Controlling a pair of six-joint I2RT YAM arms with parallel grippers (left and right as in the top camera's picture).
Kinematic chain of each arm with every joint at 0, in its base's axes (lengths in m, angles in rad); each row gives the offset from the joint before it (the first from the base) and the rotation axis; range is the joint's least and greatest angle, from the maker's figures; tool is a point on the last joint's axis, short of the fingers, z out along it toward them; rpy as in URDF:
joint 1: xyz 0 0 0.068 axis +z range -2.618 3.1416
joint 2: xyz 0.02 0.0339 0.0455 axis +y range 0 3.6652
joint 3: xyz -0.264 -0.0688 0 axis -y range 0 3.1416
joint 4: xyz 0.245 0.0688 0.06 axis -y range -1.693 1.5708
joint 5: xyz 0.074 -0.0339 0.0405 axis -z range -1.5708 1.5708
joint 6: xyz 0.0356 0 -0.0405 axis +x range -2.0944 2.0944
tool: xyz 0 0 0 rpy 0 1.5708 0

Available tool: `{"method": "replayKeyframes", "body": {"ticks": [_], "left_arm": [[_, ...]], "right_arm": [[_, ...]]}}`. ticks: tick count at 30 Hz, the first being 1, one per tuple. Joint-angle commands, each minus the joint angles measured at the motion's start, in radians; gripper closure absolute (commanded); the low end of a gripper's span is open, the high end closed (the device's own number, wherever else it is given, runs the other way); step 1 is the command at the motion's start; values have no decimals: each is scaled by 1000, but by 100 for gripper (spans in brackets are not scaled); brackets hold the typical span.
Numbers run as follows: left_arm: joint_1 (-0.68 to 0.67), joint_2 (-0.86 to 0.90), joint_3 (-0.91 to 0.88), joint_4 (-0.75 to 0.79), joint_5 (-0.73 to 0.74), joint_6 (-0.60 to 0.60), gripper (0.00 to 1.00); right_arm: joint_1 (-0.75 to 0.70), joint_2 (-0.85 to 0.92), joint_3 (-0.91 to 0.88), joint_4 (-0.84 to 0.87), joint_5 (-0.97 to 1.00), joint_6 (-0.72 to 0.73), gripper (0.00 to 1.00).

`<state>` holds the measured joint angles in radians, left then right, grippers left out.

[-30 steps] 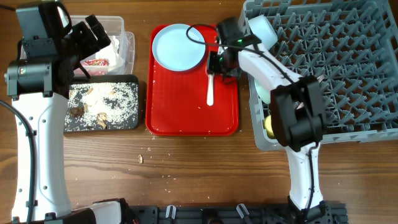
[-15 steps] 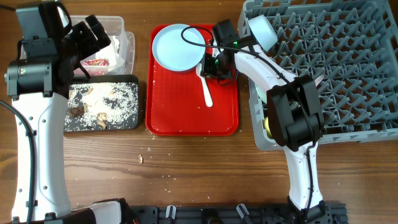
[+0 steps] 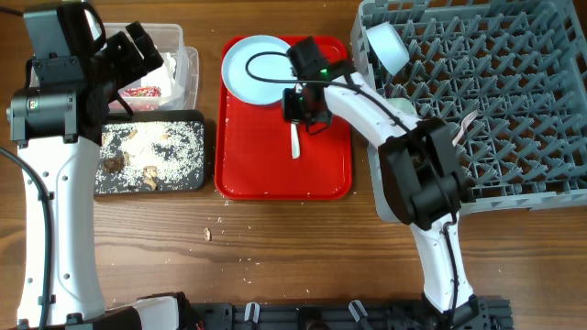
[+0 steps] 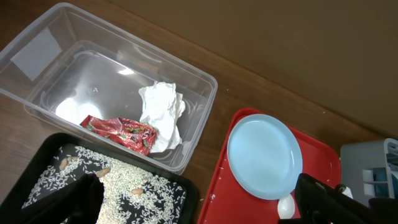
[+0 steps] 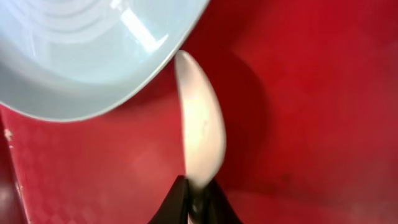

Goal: Sort waste into correct bins and load items into the dishwasher rack
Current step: 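Carry the white spoon to the dish rack and release it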

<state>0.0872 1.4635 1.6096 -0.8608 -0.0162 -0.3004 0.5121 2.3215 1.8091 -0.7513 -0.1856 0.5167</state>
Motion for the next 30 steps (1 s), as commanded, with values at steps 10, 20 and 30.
{"method": "replayKeyframes", "body": {"ticks": [10, 20, 30], "left_arm": [[5, 6, 8, 3, 8, 9, 0], [5, 6, 8, 3, 8, 8, 0], [5, 6, 8, 3, 8, 8, 0]], "right_arm": [[7, 30, -4, -157, -35, -20, 96], [-88, -331, -3, -321, 51, -72, 96], [-496, -533, -47, -535, 282, -11, 96]]}}
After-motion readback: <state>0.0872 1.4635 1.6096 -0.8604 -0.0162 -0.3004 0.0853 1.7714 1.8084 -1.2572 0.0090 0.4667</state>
